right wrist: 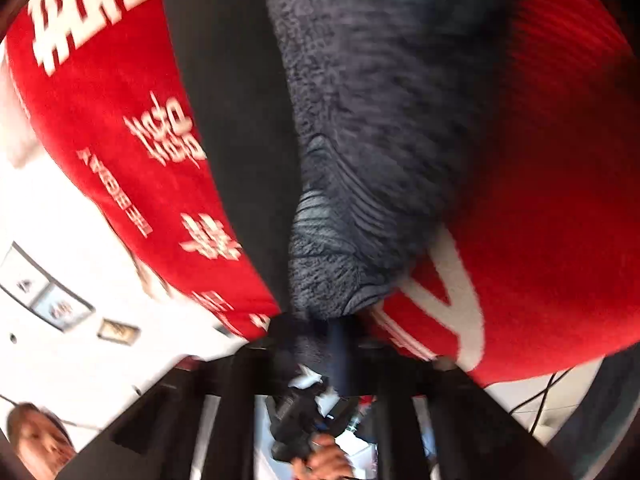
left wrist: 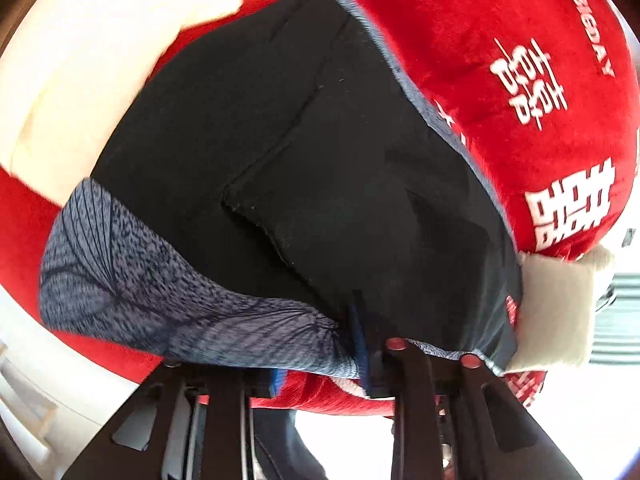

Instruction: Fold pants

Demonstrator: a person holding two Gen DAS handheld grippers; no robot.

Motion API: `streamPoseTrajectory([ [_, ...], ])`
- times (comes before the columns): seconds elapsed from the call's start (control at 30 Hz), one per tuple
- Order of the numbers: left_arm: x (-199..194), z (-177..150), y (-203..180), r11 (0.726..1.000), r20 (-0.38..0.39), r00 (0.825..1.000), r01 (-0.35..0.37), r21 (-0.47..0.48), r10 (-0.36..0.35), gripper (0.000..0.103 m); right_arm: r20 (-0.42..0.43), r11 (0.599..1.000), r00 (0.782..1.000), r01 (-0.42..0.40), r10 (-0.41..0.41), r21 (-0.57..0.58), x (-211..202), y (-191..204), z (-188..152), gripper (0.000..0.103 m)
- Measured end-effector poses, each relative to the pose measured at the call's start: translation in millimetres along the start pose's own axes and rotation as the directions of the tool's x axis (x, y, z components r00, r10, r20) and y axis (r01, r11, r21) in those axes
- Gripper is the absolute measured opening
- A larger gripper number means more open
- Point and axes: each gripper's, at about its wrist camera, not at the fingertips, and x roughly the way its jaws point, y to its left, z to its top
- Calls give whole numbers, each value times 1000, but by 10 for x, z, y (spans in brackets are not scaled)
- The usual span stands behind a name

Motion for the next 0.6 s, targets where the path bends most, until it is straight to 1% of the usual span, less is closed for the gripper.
streamPoseTrajectory([
  [0.1, -112, 10, -36, 999, 4, 1000, -7, 31, 6, 27, 10, 994, 998, 66, -65, -90, -52, 239, -155, 6],
  [0.17, -195, 4, -77, 999, 7, 1000, -8, 50, 8, 27, 10, 978, 992, 129, -129, -161, -44, 469, -220, 5],
  [0.2, -257, 15, -128, 998, 8, 1000, -10, 66, 10, 27, 9, 965, 986, 167, -169, -202, -45, 608, -247, 5],
  [0.27, -342, 46, -211, 997, 15, 1000, -8, 81, 7, 27, 9, 942, 975, 216, -221, -257, -15, 841, -270, 5],
  [0.3, -389, 74, -251, 996, 20, 1000, -2, 88, 1, 27, 8, 924, 968, 242, -251, -295, 5, 1002, -278, 5],
  [0.37, -457, 159, -371, 995, 31, 1000, 1, 102, -4, 27, 3, 906, 962, 260, -274, -335, -49, 1145, -267, 5],
  [0.4, -485, 219, -440, 994, 38, 999, 3, 107, -7, 27, 1, 891, 956, 273, -292, -362, -6, 1282, -238, 5],
  [0.43, -488, 268, -499, 994, 40, 999, 1, 110, -5, 27, -1, 882, 953, 281, -303, -378, -19, 1307, -196, 5],
  [0.6, -525, 665, -830, 991, 85, 996, -9, 133, -2, 27, -22, 844, 936, 306, -351, -440, 271, 1749, 79, 5],
])
